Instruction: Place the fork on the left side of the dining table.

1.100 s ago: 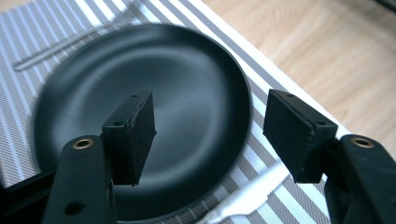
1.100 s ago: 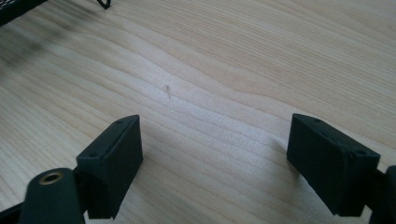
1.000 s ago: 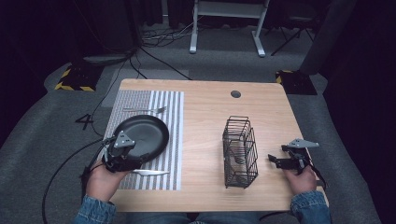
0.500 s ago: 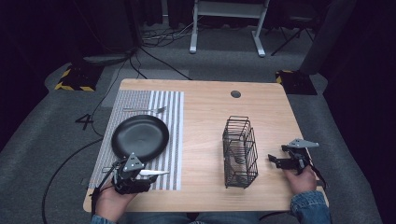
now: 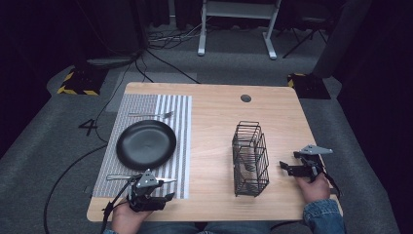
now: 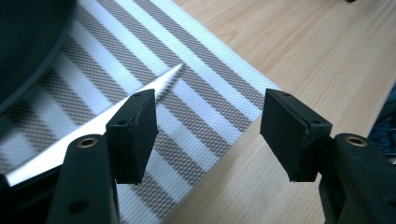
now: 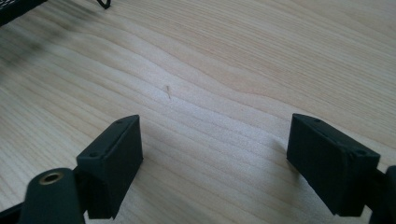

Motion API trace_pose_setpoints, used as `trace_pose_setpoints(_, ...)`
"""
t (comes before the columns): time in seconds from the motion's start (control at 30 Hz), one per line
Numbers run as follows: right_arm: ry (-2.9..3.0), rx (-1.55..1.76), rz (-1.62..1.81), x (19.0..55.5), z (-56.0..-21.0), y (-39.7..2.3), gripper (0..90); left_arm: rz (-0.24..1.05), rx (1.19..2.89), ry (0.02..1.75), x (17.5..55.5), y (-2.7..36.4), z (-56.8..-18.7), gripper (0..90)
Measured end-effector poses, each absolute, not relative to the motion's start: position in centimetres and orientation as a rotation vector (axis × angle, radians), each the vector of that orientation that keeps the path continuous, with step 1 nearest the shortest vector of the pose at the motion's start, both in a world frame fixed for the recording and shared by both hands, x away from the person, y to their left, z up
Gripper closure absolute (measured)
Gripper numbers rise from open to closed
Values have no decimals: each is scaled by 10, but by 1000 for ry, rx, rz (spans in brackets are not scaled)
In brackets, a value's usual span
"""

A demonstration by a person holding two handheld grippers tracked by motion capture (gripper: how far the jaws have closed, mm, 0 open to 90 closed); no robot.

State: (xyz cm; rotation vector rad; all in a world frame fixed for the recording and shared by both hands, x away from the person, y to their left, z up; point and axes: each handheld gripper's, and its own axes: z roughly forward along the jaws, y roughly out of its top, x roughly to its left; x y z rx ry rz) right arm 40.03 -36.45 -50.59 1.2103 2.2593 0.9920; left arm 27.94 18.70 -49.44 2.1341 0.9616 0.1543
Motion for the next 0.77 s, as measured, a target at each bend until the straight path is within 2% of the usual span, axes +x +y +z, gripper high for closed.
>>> trace_pose_setpoints(0.13, 2259, 1210, 992, 400, -506, -364, 184, 155, 2129, 943, 278, 185, -501, 374)
trace_pose_setpoints(0.33, 2258, 1211, 992, 400, -506, -364, 184, 165, 2160, 819, 278, 180, -508, 371)
trace_pose_setpoints(0.5, 2260, 1210, 992, 400, -506, -364, 184, 120, 2147, 814, 280, 181, -509, 343)
trace_pose_setpoints(0.57, 2259, 1210, 992, 400, -506, -364, 184, 110, 2156, 797, 281, 181, -509, 307)
trace_pose_setpoints(0.77, 2258, 1211, 991, 400, -506, -364, 184, 127, 2168, 788, 280, 180, -509, 306)
